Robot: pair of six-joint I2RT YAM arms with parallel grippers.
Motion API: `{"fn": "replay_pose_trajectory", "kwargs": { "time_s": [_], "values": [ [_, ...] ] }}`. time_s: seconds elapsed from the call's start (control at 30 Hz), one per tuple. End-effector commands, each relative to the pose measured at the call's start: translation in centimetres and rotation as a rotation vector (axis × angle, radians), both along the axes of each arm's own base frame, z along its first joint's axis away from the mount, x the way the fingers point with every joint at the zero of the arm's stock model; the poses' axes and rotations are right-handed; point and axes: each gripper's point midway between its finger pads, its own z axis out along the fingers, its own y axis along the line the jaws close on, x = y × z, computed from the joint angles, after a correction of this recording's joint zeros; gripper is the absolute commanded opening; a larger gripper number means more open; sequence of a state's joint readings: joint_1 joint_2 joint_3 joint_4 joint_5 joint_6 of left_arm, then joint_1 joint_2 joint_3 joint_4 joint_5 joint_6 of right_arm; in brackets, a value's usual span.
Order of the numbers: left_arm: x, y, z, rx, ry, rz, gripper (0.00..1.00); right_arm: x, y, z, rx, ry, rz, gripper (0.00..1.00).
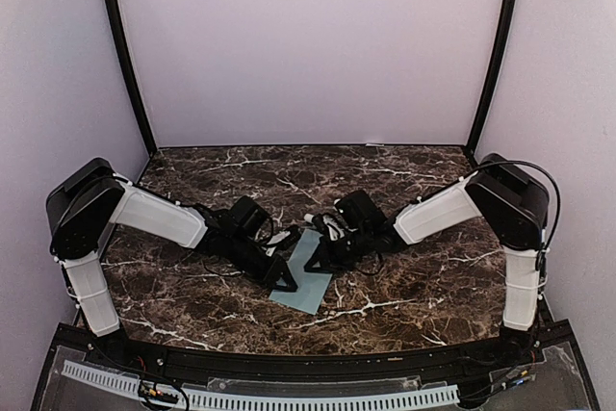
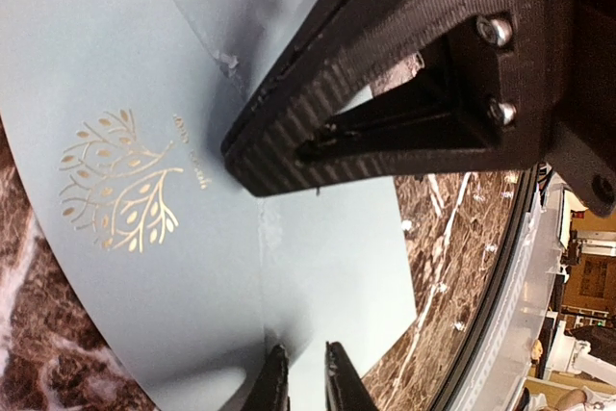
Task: Place the letter into the envelope and seal it
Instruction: Seal the envelope flap on the envelope.
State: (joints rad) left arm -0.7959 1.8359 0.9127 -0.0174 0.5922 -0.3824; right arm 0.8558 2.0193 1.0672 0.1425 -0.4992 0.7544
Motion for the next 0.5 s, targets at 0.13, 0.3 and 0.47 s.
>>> {"fn": "replay_pose_trajectory", "kwargs": {
  "time_s": [0.13, 0.3, 0.47],
  "values": [
    [-0.3, 1.4, -1.2, 0.078, 0.000, 0.010, 0.13, 1.4, -2.1, -2.0, -0.089, -0.015, -0.047, 0.00],
    [-0.3, 1.4, -1.2, 0.077, -0.001, 0.010, 0.13, -0.2, -0.8, -1.4, -0.037, 0.005, 0.017, 0.00],
    [-0.3, 1.4, -1.2, 0.076, -0.002, 0.010, 0.13, -2.8, 0.8, -1.0, -0.002, 0.036, 0.090, 0.00]
  ]
}}
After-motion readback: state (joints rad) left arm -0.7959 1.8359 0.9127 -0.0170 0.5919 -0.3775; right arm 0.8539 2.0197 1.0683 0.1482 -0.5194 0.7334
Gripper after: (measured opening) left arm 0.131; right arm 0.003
